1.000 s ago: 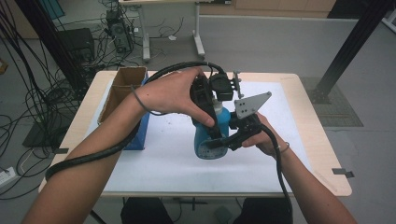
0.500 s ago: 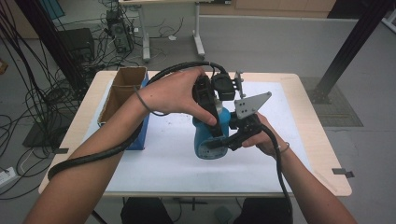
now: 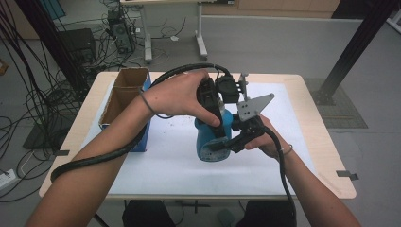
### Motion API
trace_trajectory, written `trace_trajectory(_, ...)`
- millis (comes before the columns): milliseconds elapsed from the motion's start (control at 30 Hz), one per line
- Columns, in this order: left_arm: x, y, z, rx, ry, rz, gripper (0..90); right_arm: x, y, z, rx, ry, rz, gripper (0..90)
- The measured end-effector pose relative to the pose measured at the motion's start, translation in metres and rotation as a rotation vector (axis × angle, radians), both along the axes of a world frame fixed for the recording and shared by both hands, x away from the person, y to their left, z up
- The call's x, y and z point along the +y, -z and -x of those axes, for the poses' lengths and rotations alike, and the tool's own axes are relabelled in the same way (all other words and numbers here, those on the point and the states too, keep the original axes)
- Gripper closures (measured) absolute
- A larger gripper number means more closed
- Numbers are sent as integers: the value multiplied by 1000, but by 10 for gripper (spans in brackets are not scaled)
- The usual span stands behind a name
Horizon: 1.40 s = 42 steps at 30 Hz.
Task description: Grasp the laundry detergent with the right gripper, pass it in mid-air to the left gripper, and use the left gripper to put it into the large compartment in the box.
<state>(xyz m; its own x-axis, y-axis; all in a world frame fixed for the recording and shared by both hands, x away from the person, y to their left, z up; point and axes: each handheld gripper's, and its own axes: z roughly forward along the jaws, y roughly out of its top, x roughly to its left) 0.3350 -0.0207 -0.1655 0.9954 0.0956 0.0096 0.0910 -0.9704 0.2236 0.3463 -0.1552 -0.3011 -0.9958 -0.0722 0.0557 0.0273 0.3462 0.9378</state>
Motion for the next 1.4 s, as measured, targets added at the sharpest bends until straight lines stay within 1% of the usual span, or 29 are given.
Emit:
trace_trajectory(400,-1,-1,1,1,-13,-9,376,0,0,0,-4,2,-6,447)
trace_trajectory(667,-1,-3,1,-1,-13,-17,377,0,-1,0,-4,-1,-13,447)
trace_trajectory(1400,-1,-3,2,-4,-17,-14,376,0,-1,0,-6,-1,-12,447)
